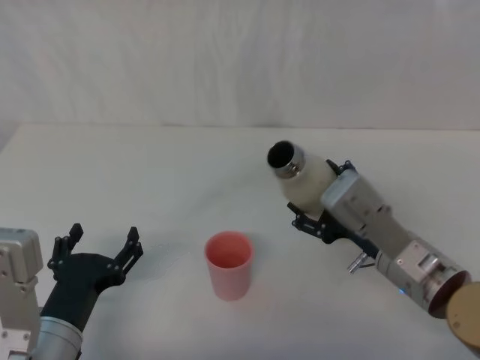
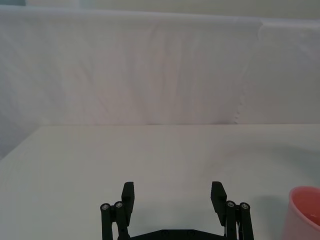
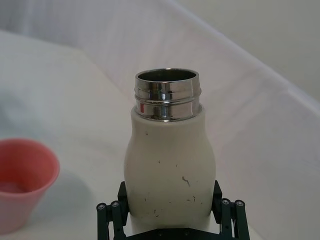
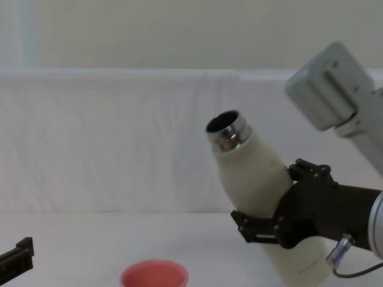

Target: Grasp the thermos with one hand and pour water into the cup lid.

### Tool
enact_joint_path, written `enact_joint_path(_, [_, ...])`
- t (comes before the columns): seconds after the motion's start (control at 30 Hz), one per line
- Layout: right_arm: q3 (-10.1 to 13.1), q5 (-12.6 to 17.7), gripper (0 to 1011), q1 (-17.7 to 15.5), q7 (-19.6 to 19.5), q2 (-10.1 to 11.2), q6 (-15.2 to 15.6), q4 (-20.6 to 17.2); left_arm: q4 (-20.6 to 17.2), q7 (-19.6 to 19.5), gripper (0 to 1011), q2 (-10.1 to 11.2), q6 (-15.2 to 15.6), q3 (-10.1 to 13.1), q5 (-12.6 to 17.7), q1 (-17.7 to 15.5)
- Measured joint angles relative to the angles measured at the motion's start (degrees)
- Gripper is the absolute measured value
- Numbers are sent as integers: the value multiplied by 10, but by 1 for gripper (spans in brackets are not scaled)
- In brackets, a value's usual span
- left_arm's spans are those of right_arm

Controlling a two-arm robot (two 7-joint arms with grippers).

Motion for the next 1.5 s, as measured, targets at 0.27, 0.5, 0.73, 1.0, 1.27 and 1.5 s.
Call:
enact_joint_path(0.27, [-27, -76, 958, 8, -5, 5, 9, -2, 0, 0, 1001, 0, 0, 0, 0, 0])
enact_joint_path(0.5, [-46, -141, 958, 13, -13, 8, 16, 0, 0, 0, 1001, 0, 0, 0, 0, 0])
enact_joint_path(0.73, [-56, -187, 958, 13, -14, 11, 18, 3, 0, 0, 1001, 0, 0, 0, 0, 0])
enact_joint_path(1.0, [-67, -239, 958, 11, -11, 14, 20, 4, 0, 0, 1001, 0, 0, 0, 0, 0])
enact_joint_path(1.27, [-75, -282, 958, 12, -6, 16, 20, 4, 0, 0, 1001, 0, 0, 0, 0, 0])
enact_joint_path(1.5, [-77, -309, 958, 12, -2, 15, 20, 4, 0, 0, 1001, 0, 0, 0, 0, 0])
